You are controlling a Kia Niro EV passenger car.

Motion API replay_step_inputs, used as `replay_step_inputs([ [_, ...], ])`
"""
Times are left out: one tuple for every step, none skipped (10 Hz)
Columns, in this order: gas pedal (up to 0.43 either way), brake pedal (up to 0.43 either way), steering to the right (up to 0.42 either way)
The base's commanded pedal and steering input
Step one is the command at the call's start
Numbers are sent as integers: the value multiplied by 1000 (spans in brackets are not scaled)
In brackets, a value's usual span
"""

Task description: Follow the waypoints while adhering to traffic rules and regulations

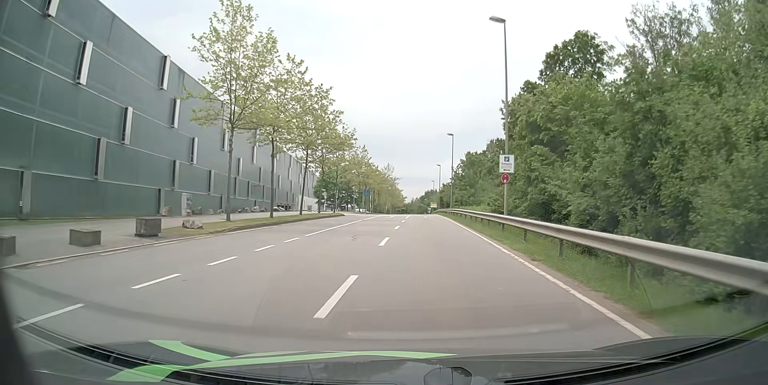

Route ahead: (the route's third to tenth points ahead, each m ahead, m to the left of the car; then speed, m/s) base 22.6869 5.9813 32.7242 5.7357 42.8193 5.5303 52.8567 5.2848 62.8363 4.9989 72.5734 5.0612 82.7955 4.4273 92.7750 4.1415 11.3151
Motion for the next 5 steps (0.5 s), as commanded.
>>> replay_step_inputs([
  [130, 0, -9],
  [130, 0, -10],
  [130, 0, -11],
  [130, 0, -14],
  [130, 0, -17],
])
